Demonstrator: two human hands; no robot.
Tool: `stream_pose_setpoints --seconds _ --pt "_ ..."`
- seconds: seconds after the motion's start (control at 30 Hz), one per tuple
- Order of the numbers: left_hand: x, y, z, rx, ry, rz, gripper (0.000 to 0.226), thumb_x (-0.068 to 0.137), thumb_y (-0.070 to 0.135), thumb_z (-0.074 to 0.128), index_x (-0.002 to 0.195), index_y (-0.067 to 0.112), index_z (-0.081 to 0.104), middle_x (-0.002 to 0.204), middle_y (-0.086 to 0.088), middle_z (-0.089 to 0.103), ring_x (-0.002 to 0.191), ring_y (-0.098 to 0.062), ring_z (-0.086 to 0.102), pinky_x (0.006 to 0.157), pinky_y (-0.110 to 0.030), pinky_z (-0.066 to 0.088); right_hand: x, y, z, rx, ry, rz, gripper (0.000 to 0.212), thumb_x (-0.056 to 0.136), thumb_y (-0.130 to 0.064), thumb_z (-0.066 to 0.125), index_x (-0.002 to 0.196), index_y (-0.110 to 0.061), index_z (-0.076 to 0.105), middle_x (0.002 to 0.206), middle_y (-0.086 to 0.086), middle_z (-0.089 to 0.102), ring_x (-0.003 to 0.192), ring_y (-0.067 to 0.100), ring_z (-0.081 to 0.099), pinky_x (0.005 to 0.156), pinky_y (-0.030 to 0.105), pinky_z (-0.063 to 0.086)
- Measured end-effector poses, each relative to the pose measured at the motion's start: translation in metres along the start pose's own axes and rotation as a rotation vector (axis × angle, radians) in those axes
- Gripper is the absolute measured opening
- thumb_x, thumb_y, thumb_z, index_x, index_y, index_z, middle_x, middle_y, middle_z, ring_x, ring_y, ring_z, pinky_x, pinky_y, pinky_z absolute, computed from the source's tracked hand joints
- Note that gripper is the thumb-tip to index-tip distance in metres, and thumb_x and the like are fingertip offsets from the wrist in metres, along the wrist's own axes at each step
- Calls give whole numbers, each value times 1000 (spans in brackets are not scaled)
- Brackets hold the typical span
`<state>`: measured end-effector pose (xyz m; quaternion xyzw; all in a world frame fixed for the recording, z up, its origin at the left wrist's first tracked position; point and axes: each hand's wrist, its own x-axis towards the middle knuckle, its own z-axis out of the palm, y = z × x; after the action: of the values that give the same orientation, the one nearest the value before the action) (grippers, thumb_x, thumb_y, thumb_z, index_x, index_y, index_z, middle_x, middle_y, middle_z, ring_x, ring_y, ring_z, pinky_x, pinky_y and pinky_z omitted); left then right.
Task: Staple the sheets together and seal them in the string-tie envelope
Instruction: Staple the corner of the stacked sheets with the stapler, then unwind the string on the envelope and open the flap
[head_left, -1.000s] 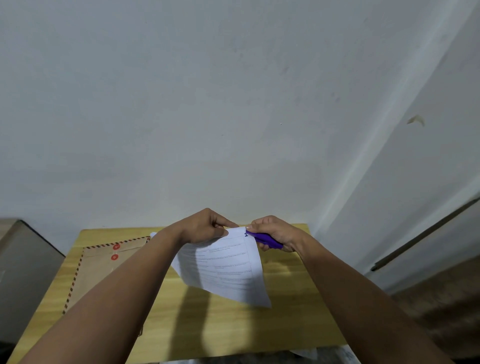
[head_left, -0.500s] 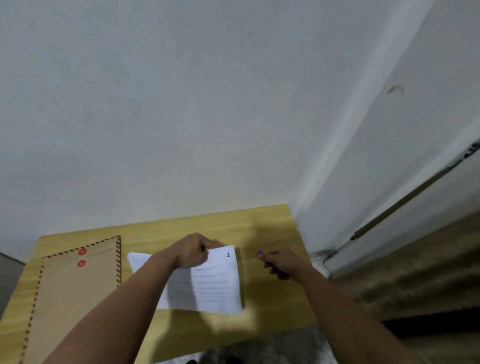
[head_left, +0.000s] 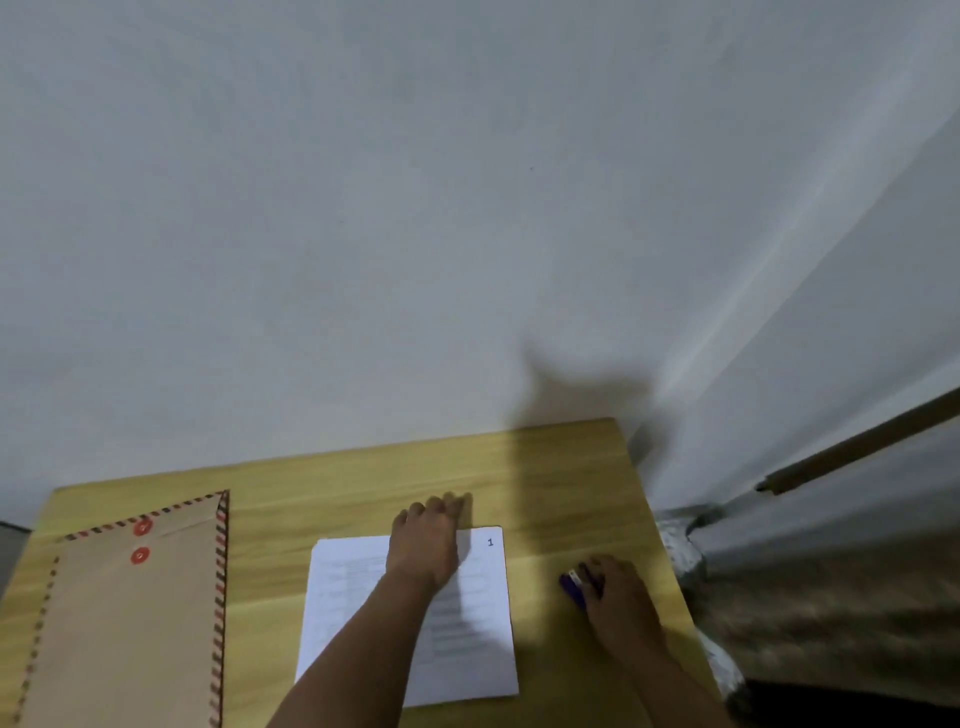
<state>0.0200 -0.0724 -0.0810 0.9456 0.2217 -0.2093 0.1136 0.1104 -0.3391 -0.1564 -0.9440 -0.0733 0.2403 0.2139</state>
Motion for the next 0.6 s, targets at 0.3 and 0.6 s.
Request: stream_pose_setpoints --seconds 0.3,0.6 --pt "-63 -77 -42 -169 79 -221 61 97 29 51 156 30 39 145 -4 54 133 -32 49 104 -44 45 -7 -73 -30 -152 -27 -172 50 94 -31 63 143 -24 53 142 5 52 129 29 50 103 42 48" --pt "-156 -217 -29 -335 140 -500 55 99 36 50 153 28 42 143 -6 54 131 -33 51 100 -46 50 -20 -210 11 -193 -128 -422 45 92 -26 66 136 -17 60 133 13 58 120 32 61 98 43 53"
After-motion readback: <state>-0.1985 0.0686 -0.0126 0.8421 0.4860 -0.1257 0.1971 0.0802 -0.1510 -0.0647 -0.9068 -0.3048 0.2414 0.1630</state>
